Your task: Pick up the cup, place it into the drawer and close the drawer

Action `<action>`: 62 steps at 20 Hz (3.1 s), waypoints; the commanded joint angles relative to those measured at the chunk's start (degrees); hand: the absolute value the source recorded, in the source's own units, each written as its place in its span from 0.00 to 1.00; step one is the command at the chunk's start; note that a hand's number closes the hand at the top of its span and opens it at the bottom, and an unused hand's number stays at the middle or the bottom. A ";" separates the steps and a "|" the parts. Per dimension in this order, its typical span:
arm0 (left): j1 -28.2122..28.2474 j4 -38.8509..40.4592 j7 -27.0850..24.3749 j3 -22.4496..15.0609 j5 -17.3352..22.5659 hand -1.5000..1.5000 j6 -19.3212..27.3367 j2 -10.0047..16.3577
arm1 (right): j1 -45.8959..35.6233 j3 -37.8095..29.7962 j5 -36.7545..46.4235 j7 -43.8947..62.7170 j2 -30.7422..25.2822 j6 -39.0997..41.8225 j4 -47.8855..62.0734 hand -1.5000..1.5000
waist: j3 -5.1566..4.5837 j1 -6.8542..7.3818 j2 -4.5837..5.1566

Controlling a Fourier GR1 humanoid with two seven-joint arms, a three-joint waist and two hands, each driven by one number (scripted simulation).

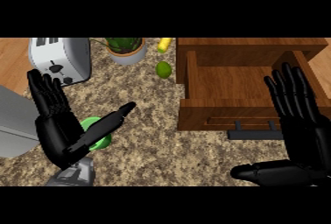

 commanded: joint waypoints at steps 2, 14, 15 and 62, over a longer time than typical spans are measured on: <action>5.46 -3.59 0.42 -1.74 -0.03 0.00 0.56 -0.03 | -1.85 -1.94 -0.99 0.12 -0.69 0.63 2.25 0.00 | 0.00 0.21 -0.03; 7.93 3.09 -5.01 -3.62 7.14 0.00 6.85 -0.04 | -2.92 -3.86 -1.56 -0.62 -1.37 1.32 2.50 0.00 | -0.01 0.11 0.00; 7.35 3.75 -4.57 -1.70 6.40 0.00 5.81 -0.04 | -1.58 -4.83 -3.88 4.47 -2.65 1.67 -3.68 0.00 | -0.01 0.00 -0.04; 7.25 49.40 -55.22 16.30 45.03 0.00 -18.04 0.03 | -4.49 -4.58 -3.73 6.77 -2.09 1.83 -2.06 0.00 | -0.01 0.07 0.00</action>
